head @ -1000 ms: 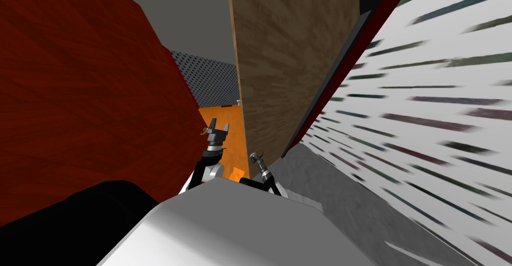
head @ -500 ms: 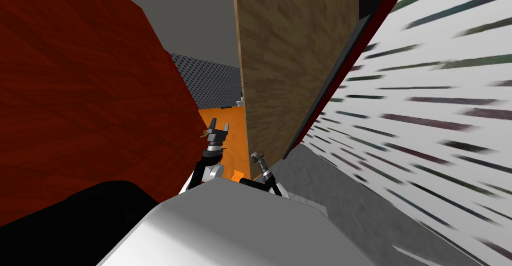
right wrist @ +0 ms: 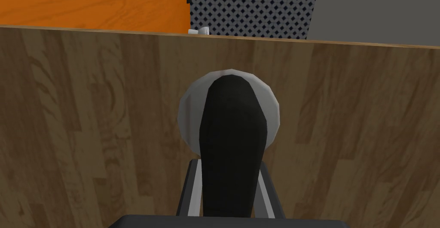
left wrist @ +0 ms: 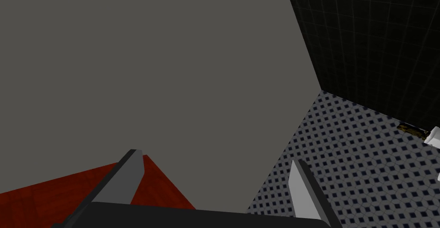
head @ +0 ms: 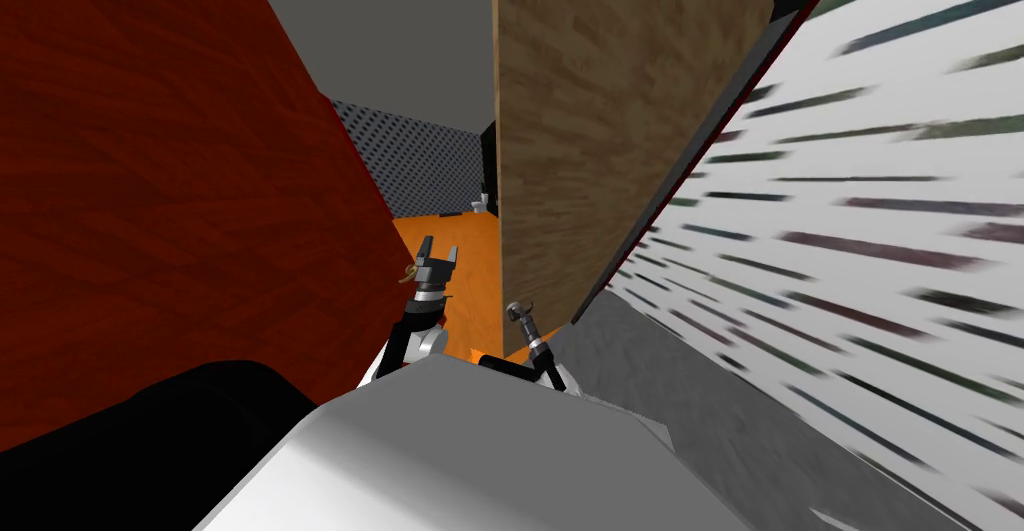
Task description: Push the door open
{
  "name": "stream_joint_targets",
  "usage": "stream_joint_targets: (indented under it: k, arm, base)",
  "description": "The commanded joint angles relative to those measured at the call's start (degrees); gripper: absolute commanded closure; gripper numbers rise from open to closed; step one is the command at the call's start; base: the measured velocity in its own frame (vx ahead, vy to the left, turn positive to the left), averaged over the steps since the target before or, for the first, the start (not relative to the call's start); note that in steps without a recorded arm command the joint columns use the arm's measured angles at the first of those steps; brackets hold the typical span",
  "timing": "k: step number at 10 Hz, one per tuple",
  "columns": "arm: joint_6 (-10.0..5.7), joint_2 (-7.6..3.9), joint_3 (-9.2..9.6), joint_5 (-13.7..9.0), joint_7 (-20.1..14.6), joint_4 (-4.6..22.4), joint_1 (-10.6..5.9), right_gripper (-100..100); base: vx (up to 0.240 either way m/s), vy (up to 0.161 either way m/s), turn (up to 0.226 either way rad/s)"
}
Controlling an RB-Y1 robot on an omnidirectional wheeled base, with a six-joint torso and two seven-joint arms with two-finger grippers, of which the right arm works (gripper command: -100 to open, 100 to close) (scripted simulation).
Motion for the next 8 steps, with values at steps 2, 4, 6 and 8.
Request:
stream_joint_targets:
  k: [2, 4, 6, 8]
  arm:
    - [-0.28, -0.23, -2.72, -0.7, 0.5, 0.4, -0.68, 100]
    - [-0.27, -0.12, -3.98, -1.0, 0.9, 0.8, -0.84, 100]
    - [-0.26, 0.02, -5.28, -1.3, 1.3, 1.2, -1.00, 100]
    - [-0.25, 0.21, -6.57, -1.6, 1.6, 1.5, -1.16, 100]
  base:
    - [0.123, 0.158, -0.044]
    - [0.085, 0.090, -0.028]
    - [0.090, 0.103, -0.031]
    - [0.092, 0.124, -0.053]
